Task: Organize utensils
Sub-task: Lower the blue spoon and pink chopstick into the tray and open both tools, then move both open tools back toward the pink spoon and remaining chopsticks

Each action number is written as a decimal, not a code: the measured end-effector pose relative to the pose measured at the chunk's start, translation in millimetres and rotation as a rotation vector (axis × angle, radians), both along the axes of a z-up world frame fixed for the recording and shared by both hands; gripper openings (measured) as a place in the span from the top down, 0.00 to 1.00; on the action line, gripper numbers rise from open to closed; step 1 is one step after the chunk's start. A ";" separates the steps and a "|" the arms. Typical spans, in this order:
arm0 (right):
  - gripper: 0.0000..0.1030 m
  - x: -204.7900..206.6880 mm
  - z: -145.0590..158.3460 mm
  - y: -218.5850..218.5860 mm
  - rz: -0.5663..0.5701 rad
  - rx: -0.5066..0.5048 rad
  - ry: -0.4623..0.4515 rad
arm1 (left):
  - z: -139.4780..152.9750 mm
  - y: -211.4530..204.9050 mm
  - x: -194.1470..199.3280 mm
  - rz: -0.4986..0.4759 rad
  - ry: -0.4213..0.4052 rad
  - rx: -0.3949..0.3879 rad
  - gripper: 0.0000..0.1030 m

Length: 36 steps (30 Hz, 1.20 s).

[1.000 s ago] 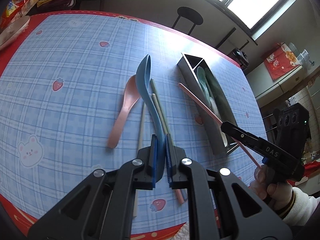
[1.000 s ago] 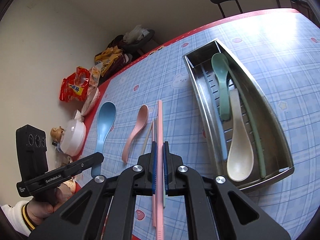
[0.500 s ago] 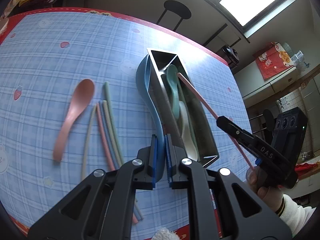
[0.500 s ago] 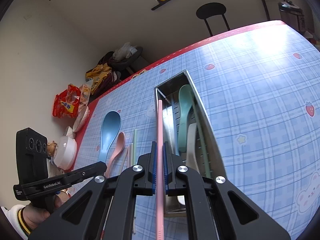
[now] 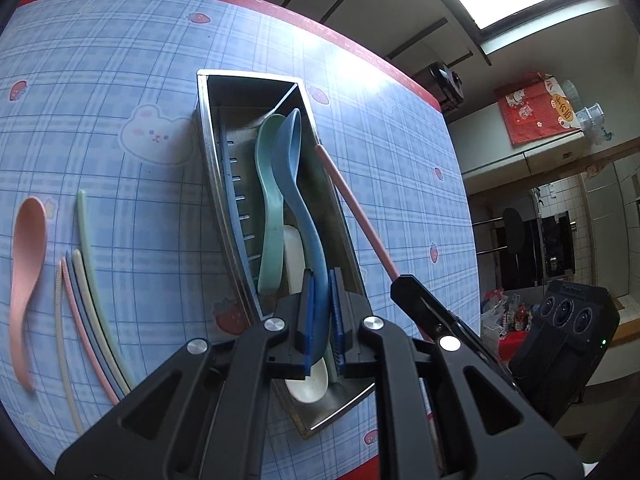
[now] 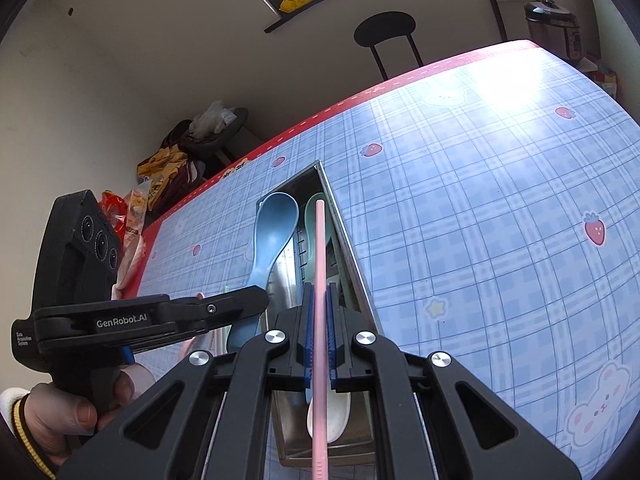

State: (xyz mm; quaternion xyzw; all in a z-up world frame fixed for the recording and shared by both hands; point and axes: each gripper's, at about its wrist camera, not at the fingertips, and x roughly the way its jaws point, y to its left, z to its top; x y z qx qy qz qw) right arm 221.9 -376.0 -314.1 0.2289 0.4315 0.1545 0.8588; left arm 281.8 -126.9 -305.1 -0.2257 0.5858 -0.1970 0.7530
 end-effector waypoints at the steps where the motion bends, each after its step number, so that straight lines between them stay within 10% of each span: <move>1: 0.94 3.6 -1.6 2.0 -0.005 -0.002 0.006 | -1.2 -2.6 4.4 -0.004 0.004 0.006 0.88; 23: 0.90 39.0 -15.6 33.6 0.061 -0.112 0.054 | -0.2 -7.2 35.4 -0.028 -0.014 0.022 0.80; 36: 0.05 0.8 44.0 32.0 0.094 -0.200 -0.082 | 94.4 73.7 -23.4 0.007 -0.284 0.234 0.09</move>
